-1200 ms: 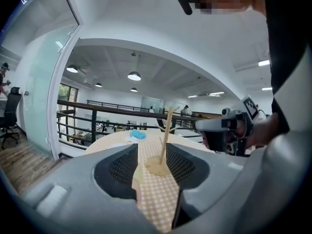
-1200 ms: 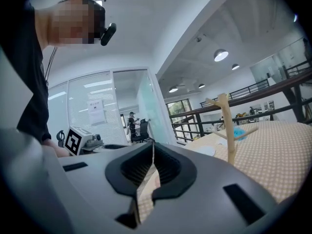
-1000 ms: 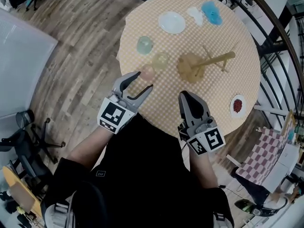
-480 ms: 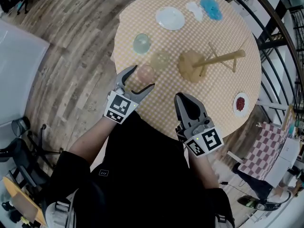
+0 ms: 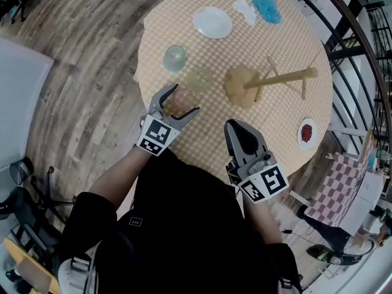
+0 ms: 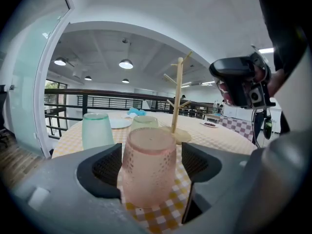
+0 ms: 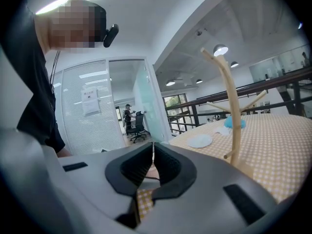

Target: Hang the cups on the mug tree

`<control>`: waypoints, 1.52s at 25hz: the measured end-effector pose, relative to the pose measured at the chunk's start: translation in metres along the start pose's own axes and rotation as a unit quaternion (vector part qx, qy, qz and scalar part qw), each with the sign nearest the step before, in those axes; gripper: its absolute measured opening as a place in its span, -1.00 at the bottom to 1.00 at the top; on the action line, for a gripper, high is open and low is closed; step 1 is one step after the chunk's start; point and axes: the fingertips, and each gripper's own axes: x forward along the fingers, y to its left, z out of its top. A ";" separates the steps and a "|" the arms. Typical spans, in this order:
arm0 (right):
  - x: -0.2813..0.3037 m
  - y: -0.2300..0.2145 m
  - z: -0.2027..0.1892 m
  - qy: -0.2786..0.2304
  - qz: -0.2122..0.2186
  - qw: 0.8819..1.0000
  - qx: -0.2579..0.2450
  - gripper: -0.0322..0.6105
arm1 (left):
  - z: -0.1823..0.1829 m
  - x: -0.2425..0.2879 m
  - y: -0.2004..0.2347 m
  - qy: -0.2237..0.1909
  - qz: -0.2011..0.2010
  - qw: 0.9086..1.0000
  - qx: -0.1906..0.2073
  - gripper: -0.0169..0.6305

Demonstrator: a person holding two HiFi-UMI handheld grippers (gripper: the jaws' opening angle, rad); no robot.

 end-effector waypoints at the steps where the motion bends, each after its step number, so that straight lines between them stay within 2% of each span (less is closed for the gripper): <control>1: 0.001 -0.001 -0.001 0.000 -0.002 1.000 0.001 -0.85 | -0.002 0.001 0.002 0.001 -0.001 1.000 0.002 0.21; 8: 0.001 0.000 -0.003 0.000 -0.018 1.000 0.014 -0.85 | -0.011 0.004 0.004 0.015 -0.019 1.000 0.019 0.13; 13: -0.006 0.002 0.009 0.001 -0.041 0.999 0.035 -0.85 | 0.001 -0.002 -0.003 0.023 -0.042 0.999 0.015 0.11; 19: -0.014 0.010 0.037 -0.002 -0.059 0.997 0.048 -0.85 | 0.051 -0.018 -0.009 0.010 -0.059 0.998 0.019 0.11; 29: -0.033 0.011 0.072 -0.039 -0.076 0.995 0.058 -0.85 | 0.131 -0.034 -0.018 -0.020 -0.074 0.997 0.030 0.11; 38: -0.048 -0.016 0.077 -0.051 -0.069 0.994 0.060 -0.85 | 0.196 -0.016 -0.024 -0.048 -0.076 0.996 0.004 0.11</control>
